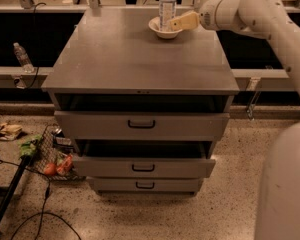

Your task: Pick blue plastic bottle from paper bowl and place on counter

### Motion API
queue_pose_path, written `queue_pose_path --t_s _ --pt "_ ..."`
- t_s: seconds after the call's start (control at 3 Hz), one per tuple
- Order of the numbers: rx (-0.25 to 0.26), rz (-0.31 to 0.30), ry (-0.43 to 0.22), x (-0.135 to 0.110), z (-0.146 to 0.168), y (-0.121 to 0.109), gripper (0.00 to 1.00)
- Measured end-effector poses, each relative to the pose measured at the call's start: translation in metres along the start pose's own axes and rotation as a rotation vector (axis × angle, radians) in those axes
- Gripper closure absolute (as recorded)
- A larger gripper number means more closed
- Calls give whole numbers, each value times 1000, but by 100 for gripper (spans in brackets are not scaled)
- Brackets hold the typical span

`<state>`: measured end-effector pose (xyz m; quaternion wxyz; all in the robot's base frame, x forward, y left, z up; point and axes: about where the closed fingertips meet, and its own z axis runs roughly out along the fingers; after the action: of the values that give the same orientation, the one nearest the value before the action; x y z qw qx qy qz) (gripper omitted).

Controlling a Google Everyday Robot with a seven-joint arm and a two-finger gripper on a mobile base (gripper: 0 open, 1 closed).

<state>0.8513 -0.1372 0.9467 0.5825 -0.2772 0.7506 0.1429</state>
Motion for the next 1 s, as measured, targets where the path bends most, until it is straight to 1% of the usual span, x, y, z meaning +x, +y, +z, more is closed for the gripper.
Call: queue_pose_path --t_s 0.33,0.67,1.0 --pt "0 -11 -37 -16 50 -5 0" --pt "-14 -20 -67 -28 89 -1 0" --pt "-9 -19 -99 -37 115 0 0"
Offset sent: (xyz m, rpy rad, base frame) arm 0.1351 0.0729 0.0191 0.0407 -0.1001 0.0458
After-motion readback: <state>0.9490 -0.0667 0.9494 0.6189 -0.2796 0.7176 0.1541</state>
